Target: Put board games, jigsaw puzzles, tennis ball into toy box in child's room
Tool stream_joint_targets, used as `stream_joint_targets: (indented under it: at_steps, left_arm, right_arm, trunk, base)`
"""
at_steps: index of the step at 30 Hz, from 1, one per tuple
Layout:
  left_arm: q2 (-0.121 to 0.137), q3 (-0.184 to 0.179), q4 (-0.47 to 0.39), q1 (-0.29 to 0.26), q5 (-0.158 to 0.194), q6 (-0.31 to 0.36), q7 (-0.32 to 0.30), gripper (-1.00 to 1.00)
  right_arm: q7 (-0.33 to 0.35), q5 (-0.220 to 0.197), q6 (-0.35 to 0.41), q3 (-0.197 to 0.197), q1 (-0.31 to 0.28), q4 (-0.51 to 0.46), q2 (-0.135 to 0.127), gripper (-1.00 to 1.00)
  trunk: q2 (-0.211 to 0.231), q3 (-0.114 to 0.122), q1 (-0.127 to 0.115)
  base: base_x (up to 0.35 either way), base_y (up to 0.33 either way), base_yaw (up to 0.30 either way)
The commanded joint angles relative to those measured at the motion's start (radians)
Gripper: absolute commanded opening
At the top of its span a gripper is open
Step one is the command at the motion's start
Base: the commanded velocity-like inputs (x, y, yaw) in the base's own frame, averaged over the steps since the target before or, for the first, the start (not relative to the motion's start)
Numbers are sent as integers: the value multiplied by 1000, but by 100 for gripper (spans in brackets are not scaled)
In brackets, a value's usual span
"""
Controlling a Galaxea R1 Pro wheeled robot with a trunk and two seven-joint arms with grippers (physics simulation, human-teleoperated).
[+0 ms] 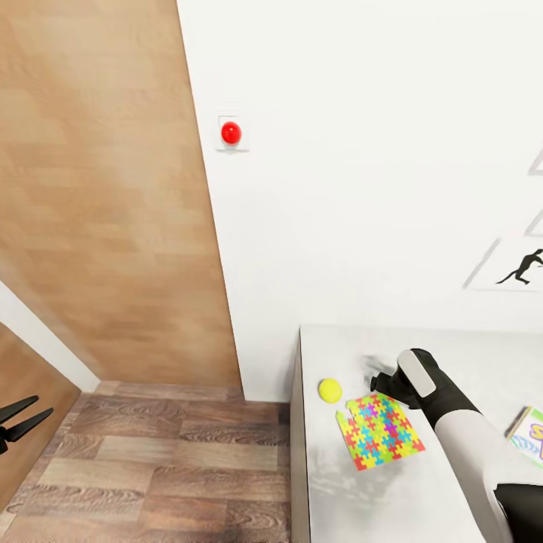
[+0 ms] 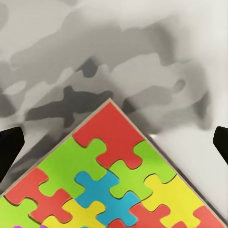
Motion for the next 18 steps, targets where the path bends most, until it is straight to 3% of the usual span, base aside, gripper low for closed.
stream_joint_targets:
  at_steps: [1, 18]
  left_arm:
    - [0, 0, 0, -1, -1, 11, -4, 100]
    - [0, 0, 0, -1, -1, 11, -4, 100]
  right_arm:
    - [-9, -10, 2, 2, -1, -1, -1, 100]
    - [-9, -12, 2, 2, -1, -1, -1, 100]
  trunk:
    - [-2, -3, 1]
    - [-2, -7, 1]
  base:
    - [0, 0, 0]
    - [0, 0, 0]
